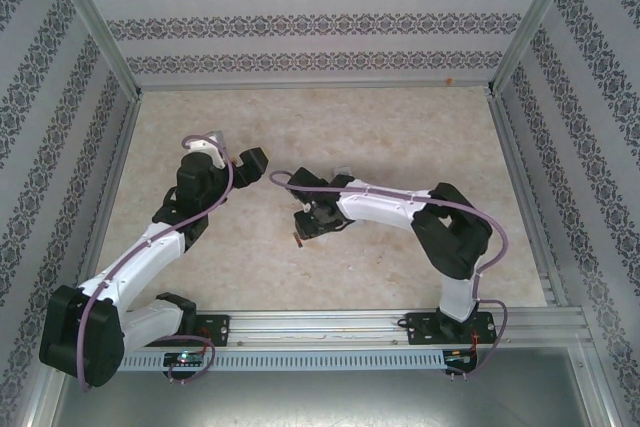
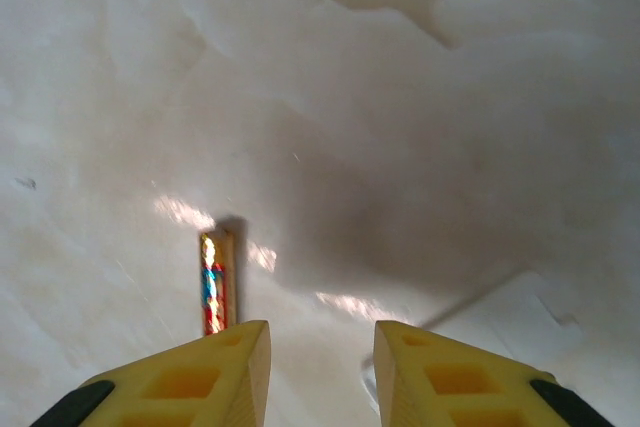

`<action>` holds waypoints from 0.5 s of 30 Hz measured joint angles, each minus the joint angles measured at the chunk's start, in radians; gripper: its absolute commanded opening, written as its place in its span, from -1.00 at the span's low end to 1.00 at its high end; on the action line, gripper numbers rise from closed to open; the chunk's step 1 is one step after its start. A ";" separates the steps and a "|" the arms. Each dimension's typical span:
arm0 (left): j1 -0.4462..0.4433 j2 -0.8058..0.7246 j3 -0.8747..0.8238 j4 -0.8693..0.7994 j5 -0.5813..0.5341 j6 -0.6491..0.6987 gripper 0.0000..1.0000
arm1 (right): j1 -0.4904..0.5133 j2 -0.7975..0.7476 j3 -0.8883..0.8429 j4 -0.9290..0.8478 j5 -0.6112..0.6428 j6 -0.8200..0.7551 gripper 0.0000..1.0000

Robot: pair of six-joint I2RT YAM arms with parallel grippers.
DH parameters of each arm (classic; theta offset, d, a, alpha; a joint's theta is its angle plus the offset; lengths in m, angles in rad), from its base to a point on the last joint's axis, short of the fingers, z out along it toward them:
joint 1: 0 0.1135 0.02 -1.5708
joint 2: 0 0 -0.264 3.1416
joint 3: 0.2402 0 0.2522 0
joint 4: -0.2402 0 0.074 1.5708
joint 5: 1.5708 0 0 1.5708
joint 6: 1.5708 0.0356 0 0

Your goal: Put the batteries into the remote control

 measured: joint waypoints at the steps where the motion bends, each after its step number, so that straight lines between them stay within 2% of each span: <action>1: 0.000 0.000 -0.006 0.000 0.002 -0.005 0.91 | 0.005 0.012 0.014 0.002 -0.004 0.001 -0.32; 9: 0.003 0.000 -0.022 0.000 0.016 -0.022 0.91 | 0.044 0.050 0.061 0.023 -0.027 0.026 -0.32; 15: 0.014 0.000 -0.024 0.000 0.014 -0.023 0.91 | 0.063 0.105 0.079 0.028 -0.022 0.033 -0.55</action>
